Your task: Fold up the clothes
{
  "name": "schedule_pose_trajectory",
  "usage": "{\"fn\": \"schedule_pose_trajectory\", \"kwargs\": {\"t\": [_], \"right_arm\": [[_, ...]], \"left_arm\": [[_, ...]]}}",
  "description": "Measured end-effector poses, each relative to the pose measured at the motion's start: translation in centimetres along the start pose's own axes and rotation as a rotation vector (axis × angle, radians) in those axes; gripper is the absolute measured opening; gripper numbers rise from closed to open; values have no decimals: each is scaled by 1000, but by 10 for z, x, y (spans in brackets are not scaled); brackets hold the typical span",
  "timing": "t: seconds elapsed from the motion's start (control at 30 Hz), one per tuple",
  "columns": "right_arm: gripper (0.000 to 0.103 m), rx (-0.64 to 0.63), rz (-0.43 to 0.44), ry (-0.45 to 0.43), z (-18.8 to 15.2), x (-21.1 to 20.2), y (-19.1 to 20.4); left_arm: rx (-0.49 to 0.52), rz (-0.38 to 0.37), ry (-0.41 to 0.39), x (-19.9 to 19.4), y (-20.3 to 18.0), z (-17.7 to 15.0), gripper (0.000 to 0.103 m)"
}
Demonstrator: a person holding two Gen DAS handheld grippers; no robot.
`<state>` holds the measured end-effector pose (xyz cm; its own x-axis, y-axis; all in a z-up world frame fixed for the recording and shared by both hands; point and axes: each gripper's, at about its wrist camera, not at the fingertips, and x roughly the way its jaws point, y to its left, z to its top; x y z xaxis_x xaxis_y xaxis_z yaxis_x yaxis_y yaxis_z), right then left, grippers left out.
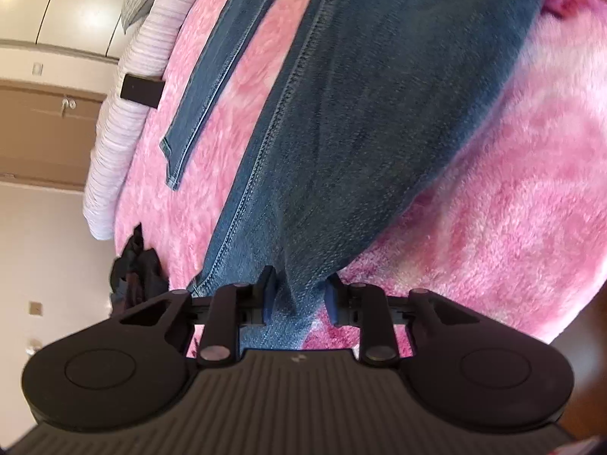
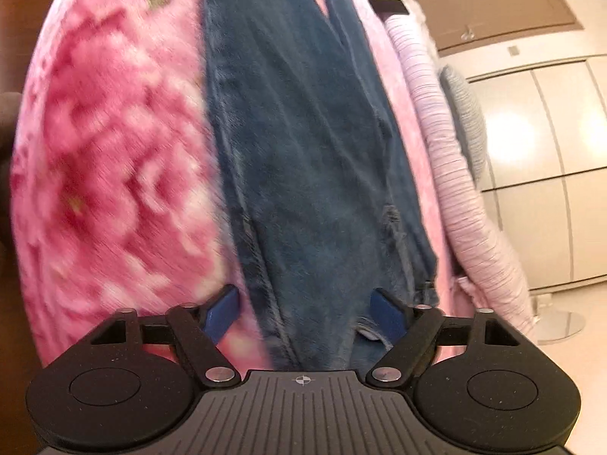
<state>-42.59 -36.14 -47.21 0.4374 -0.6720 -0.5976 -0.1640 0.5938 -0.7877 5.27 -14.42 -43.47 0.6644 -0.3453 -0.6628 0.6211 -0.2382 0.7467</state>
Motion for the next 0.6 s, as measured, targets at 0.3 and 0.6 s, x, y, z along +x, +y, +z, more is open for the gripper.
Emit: {"fn": "schedule_pose_trajectory", "kwargs": {"t": [0.3,0.6], "right_arm": [[24,-50,35,26,-31,23,-21],[16,54,190,35,-8,-8,-111]], "left_arm": [[123,62,-9,-3,-14,-4,8],[124,63,-9,-56,70,17,6]]}}
